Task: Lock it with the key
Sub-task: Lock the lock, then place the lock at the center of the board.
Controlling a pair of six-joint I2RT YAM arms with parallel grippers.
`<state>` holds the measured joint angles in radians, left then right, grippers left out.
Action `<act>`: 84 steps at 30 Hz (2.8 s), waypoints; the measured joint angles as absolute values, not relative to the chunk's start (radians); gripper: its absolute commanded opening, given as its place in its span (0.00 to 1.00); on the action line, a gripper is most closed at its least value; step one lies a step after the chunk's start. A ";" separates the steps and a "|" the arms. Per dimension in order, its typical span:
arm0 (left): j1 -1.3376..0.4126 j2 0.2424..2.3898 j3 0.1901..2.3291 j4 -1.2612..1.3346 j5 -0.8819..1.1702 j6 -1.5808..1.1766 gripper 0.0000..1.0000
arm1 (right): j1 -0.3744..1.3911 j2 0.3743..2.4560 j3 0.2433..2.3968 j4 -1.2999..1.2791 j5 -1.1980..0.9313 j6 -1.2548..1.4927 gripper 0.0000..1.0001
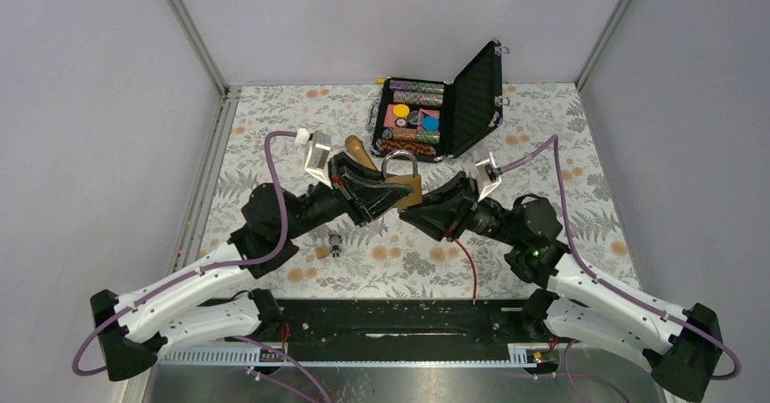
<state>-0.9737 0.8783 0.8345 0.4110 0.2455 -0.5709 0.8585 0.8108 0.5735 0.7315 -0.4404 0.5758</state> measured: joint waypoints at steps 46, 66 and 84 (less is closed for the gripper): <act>-0.973 0.883 0.763 0.585 0.223 -0.604 0.00 | 0.859 0.886 0.575 0.890 -0.490 0.688 0.00; -0.968 0.879 0.740 0.432 -0.056 -0.519 0.00 | 0.858 0.668 0.508 0.220 -0.224 0.518 0.00; -0.810 1.854 1.093 0.223 0.051 -0.707 0.00 | 0.533 1.213 0.610 0.013 0.136 0.578 0.00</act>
<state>-0.8097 1.8542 1.0935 0.2226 0.0509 -0.7071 0.5327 1.2129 0.6098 0.0132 0.1356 0.5777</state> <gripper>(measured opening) 0.228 0.022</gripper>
